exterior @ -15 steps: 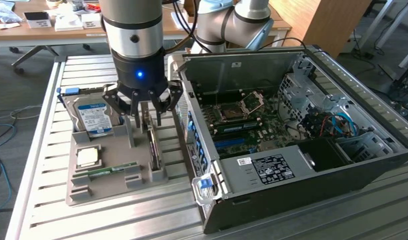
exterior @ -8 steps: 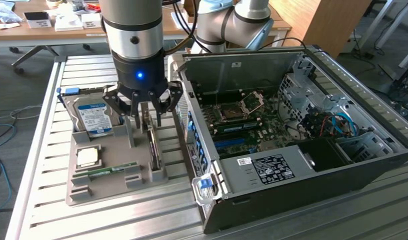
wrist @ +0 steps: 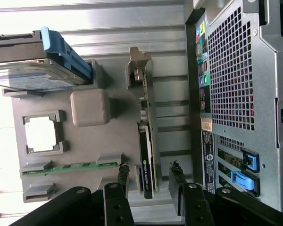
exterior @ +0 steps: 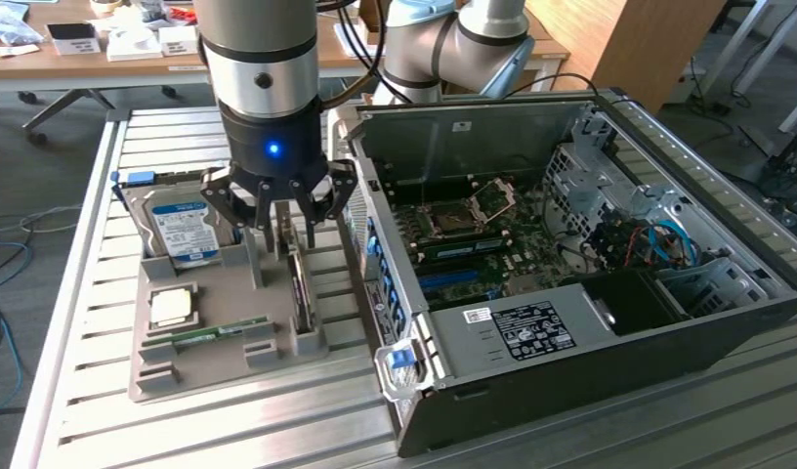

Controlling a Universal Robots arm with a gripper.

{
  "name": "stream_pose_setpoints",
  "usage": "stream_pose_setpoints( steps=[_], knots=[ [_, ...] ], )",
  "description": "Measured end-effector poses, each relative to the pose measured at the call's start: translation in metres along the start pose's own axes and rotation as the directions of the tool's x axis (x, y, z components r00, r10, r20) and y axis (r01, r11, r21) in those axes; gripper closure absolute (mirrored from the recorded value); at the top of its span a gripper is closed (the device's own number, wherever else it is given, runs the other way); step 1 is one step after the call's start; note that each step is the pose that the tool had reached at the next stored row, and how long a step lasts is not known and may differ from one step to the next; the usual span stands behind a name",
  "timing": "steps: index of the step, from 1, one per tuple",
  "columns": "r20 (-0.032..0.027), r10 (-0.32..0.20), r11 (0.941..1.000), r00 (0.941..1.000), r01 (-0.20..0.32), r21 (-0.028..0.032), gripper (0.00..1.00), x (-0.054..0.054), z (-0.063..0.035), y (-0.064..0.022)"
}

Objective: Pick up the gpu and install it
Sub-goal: 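Pick up the gpu and move the gpu toward the slot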

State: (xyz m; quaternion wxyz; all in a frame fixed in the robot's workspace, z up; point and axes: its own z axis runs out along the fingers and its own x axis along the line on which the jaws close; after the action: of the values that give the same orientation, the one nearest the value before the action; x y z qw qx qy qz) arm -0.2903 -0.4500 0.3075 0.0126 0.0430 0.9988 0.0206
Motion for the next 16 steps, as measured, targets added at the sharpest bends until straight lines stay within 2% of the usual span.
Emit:
stream_pose_setpoints(
  steps=[9, 16],
  knots=[
    [0.0000, 0.000, 1.0000, 1.0000, 0.000, 0.0000, 0.53, 0.0000, 0.0003, 0.0000],
    [0.0001, 0.000, 1.0000, 1.0000, 0.000, -0.0001, 0.53, 0.0001, 0.0047, -0.0002]
  ],
)
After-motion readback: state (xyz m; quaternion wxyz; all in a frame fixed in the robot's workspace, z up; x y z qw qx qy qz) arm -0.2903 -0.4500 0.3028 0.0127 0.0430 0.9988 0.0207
